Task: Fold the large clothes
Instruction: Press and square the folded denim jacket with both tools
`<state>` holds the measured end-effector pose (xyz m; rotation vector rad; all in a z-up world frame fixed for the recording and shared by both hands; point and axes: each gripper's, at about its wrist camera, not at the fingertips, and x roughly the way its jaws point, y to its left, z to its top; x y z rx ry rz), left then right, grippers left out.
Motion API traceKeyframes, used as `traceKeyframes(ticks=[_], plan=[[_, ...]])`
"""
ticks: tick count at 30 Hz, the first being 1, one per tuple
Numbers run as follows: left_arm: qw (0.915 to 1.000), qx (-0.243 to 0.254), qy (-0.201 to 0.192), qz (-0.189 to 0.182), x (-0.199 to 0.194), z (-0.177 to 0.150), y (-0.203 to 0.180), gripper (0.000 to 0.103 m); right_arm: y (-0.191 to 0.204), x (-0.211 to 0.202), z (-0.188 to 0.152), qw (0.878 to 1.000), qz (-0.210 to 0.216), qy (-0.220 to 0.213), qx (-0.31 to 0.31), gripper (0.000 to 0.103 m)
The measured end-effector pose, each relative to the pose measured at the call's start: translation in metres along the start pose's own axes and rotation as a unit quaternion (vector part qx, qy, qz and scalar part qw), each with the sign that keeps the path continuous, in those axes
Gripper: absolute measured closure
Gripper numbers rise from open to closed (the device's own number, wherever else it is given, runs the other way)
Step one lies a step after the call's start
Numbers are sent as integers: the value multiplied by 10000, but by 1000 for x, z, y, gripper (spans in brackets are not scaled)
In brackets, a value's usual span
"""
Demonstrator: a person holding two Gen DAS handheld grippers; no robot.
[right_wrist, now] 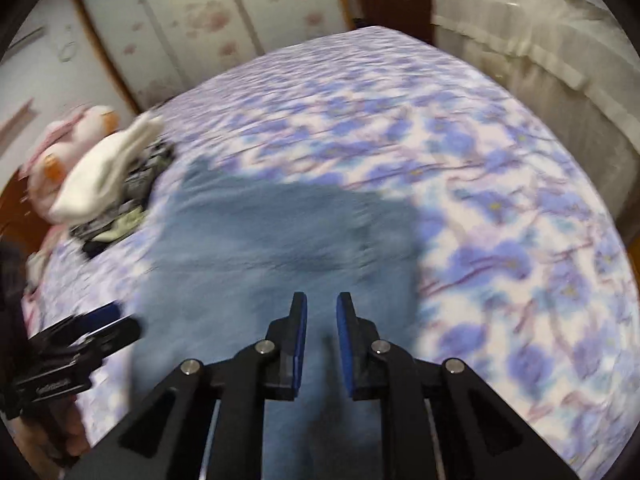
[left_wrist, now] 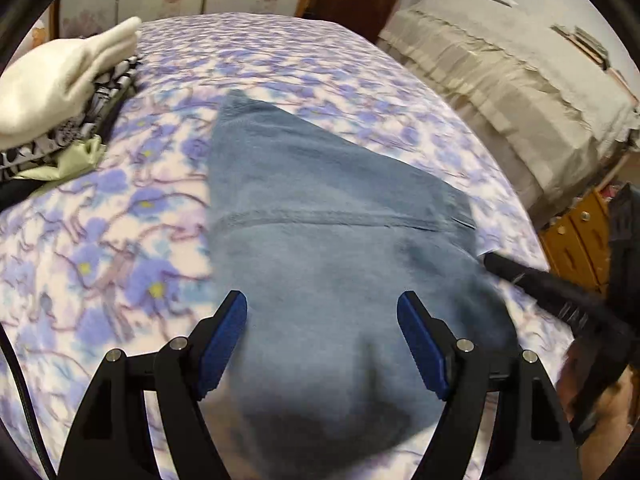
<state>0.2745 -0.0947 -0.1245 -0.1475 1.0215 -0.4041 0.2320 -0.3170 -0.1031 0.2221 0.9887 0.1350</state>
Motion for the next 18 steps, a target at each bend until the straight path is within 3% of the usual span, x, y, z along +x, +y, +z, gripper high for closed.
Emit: traceKeyframes(ticks=[3,7,12,15,18], plan=[[9996,172,169,126,11,-11,-9,31,15,10,-18,9991,-137,221,-329,88],[9976,530,100,441,16,-21,-14,32,-4,22,-34,9947,-843,324,-489,92],[9970,556,125,522,14,-23,-13,32,-34,-1,-43,9972,-727,178,-29,94],[9973,476,156,533,11,-26,-13,32,-37,-12,-51,9959,-892,141,69,90],[9975,408,185,541,8,-29,-12,31,-43,-18,-56,9965,-757,154,328,90]])
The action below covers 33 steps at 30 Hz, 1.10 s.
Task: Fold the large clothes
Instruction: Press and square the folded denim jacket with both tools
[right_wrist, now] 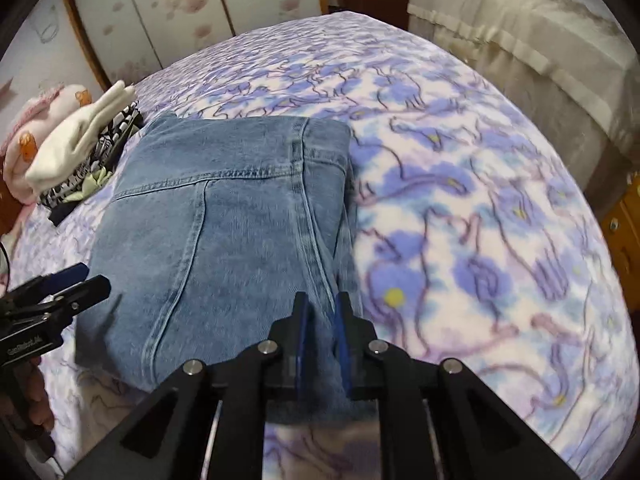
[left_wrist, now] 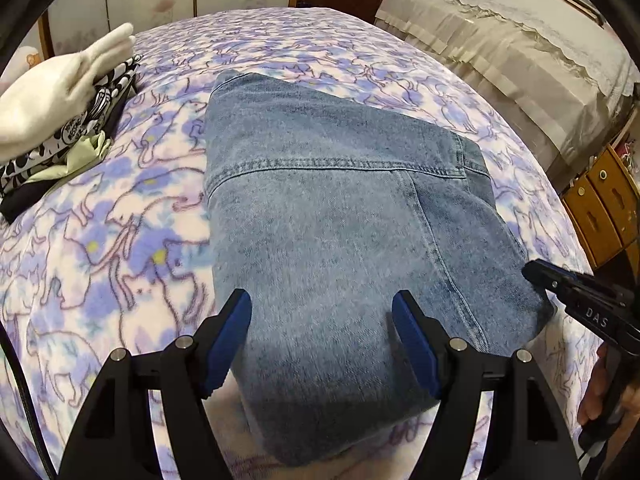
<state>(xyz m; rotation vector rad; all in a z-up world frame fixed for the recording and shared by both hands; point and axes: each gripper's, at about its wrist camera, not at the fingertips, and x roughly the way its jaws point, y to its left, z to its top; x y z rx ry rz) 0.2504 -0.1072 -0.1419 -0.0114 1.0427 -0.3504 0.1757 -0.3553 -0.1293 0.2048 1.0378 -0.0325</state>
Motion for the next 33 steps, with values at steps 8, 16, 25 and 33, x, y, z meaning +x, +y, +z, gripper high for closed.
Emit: traceKeyframes(ticks=[8,16,25,33], plan=[[9999,-123,80,56,-6,-9,0,27,2,-4,-14,9997,-17,14,234,84],[9982,-523,254,-136,-23,-25,6,27,10,-27,-29,9992,80,-89,386,71],[9974,-667,230,116,-68,-41,11,27,33,-54,-62,9982,524,120,270,67],[9972,-711,200,87,-91,-43,17,27,46,-76,-67,9985,513,-84,-172,42]])
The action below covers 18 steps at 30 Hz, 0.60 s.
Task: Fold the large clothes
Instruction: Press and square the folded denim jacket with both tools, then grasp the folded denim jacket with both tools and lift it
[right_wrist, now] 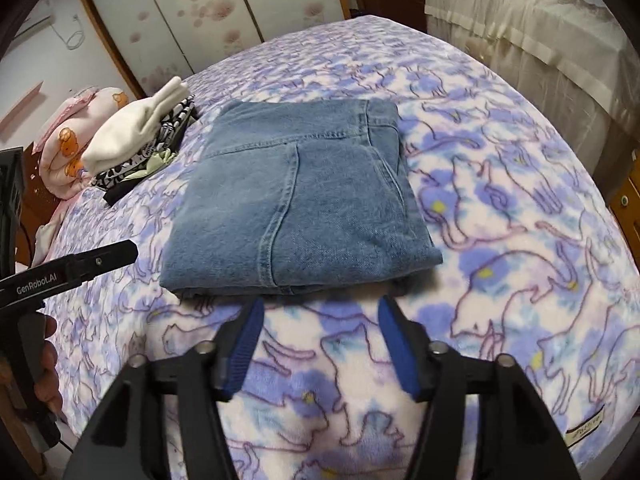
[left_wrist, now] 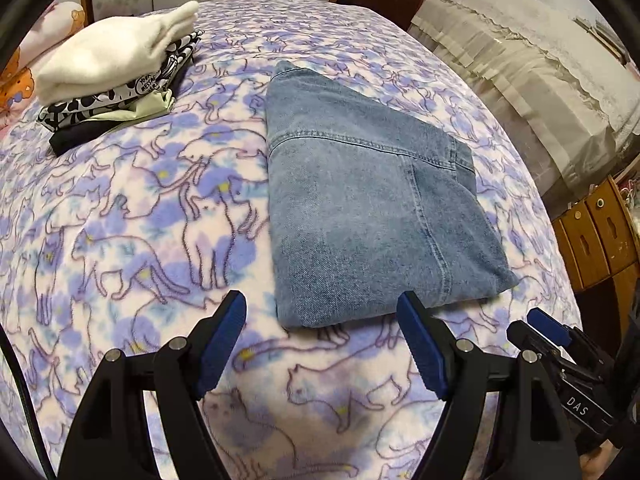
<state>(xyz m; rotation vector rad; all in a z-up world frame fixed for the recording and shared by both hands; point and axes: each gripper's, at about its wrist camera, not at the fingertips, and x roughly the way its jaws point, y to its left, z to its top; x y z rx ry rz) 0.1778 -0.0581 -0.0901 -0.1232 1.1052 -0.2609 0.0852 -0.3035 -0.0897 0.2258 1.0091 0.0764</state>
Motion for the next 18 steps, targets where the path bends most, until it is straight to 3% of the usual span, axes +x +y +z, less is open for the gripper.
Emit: traceKeyframes(ticks=[9,14,18], plan=[[9999,49,-72,-118,3,4,-9,27,-14,2,10,9998,-212,-45,54,42],[9997,-56,104,-205,23,7,0,27,-37,17,15,9985,163,201,488,42],[9992,-174,239,-270,44,13,11,27,-47,19,22,9980,224,95,585,42]])
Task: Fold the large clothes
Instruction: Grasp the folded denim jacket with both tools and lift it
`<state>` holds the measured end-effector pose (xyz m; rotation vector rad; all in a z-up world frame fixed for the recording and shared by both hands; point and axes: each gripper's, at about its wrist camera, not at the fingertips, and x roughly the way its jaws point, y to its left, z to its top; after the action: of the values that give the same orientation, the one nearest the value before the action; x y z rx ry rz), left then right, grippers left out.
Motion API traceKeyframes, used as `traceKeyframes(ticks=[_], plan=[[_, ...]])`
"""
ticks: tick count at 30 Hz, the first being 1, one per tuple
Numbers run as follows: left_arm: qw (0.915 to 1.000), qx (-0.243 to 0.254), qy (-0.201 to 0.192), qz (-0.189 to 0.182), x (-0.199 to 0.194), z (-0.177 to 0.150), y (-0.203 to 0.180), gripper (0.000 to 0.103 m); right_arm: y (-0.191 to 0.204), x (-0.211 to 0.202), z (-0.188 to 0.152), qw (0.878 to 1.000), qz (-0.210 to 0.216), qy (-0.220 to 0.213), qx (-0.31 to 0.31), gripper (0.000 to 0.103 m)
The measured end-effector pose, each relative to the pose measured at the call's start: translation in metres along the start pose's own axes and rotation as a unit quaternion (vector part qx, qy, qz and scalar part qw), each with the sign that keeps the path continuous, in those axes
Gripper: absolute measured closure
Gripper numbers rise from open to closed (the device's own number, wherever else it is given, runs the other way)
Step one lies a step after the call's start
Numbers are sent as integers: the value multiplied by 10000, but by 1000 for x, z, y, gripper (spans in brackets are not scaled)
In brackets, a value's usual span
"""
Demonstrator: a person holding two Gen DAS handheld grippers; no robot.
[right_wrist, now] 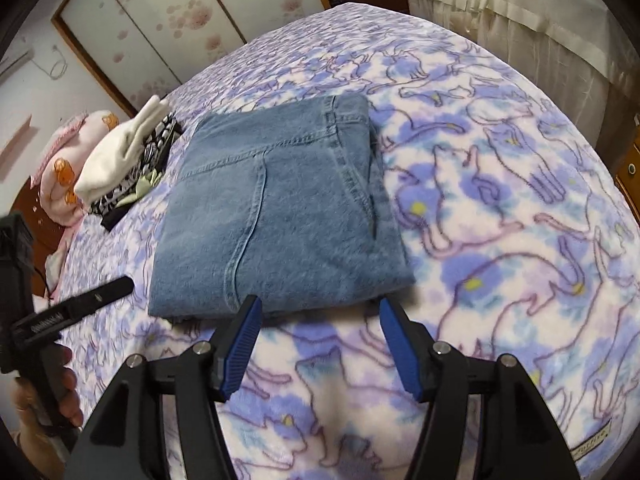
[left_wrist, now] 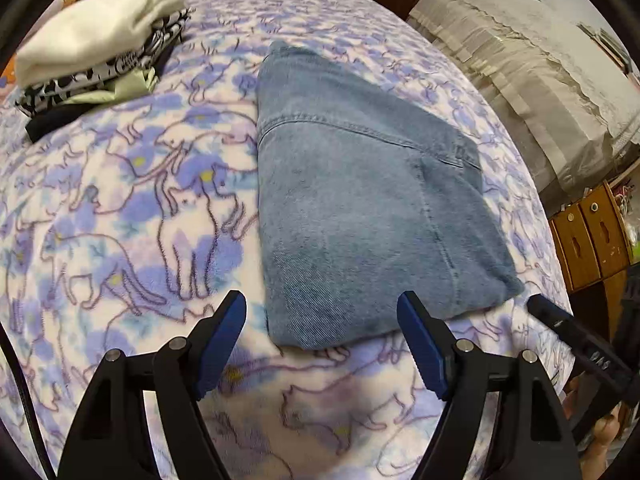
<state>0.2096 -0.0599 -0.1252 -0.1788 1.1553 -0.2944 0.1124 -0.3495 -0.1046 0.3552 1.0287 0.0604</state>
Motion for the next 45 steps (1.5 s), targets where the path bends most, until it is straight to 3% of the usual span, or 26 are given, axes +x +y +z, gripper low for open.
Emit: traceKeyframes(ticks=[3,8,11,15,20,25,27,29,35,37,39,45], plan=[[9999,-97,44,-84,16,8,10,27,-13,7,16,9999,45,20,149,42],[9972,-331,378,-562,49,23,27,27,-44,39,44,9978,283,306,518,42],[9921,-526,558,-997,70,32,36,25,-64,67,60,9925,749,579,773,42],[9875,-658,608,-1295,94,45,42,19,-78,110,74,9824,1281,955,970,42],[9808,-735,729,-1654,122,59,40,11,-78,140,91,9677,2137,936,959,40],[9822,-603,649,-1654,137,70,28,4,-64,168,107,9577,2555,1111,715,40],[9829,-608,649,-1614,140,73,25,4,-62,173,110,9575,2557,1133,711,42],[9839,-613,598,-1569,137,74,27,4,-57,173,111,9632,2356,1154,591,52],[9934,-325,216,-1082,116,69,17,28,-30,152,106,9778,1908,819,296,75],[9950,-221,99,-971,103,68,14,42,-18,141,106,9822,1749,663,144,78],[9951,-145,27,-979,89,68,12,48,-5,128,106,9842,1695,509,49,80],[9975,348,-135,-593,41,55,0,53,54,87,87,9868,1476,306,-584,82]])
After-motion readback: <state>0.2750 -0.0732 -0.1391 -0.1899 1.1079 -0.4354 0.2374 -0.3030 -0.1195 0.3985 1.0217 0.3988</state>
